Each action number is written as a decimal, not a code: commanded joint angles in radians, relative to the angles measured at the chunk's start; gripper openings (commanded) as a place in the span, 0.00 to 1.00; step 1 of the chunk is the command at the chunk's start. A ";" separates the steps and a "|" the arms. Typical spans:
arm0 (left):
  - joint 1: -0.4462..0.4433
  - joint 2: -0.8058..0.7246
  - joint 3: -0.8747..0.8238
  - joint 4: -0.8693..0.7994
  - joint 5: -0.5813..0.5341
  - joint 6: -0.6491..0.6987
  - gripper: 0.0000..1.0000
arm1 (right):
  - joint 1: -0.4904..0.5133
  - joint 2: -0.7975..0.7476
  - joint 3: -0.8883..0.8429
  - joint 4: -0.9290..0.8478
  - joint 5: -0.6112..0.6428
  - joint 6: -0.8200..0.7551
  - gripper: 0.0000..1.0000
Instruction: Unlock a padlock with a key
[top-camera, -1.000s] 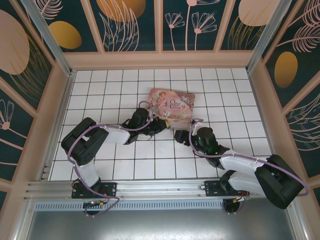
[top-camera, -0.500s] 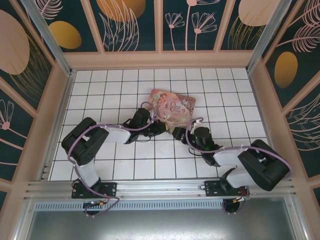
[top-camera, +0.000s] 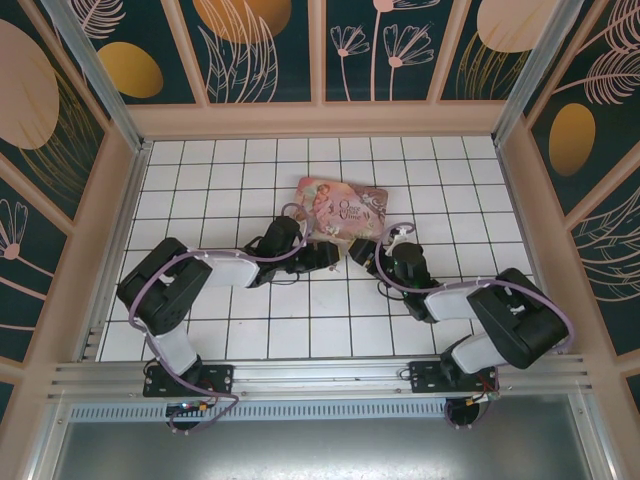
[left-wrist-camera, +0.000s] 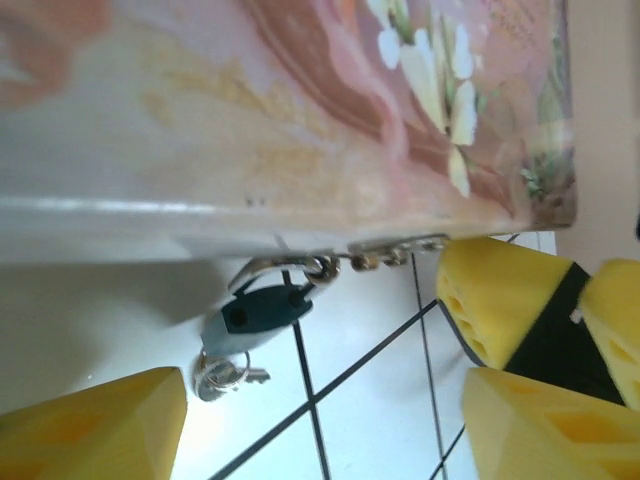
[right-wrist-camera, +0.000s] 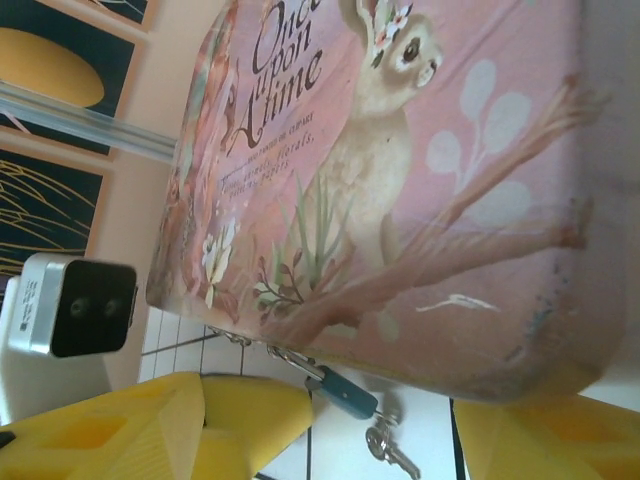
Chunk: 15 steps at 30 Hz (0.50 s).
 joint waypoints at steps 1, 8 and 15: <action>-0.001 -0.078 0.018 -0.054 -0.022 0.024 0.80 | -0.024 0.029 0.052 0.043 -0.032 0.012 0.67; -0.001 -0.180 0.053 -0.175 -0.083 0.073 0.98 | -0.029 0.057 0.075 0.046 -0.074 0.013 0.67; -0.001 -0.277 0.108 -0.320 -0.274 0.162 0.98 | -0.029 -0.044 0.029 -0.002 -0.072 0.000 0.67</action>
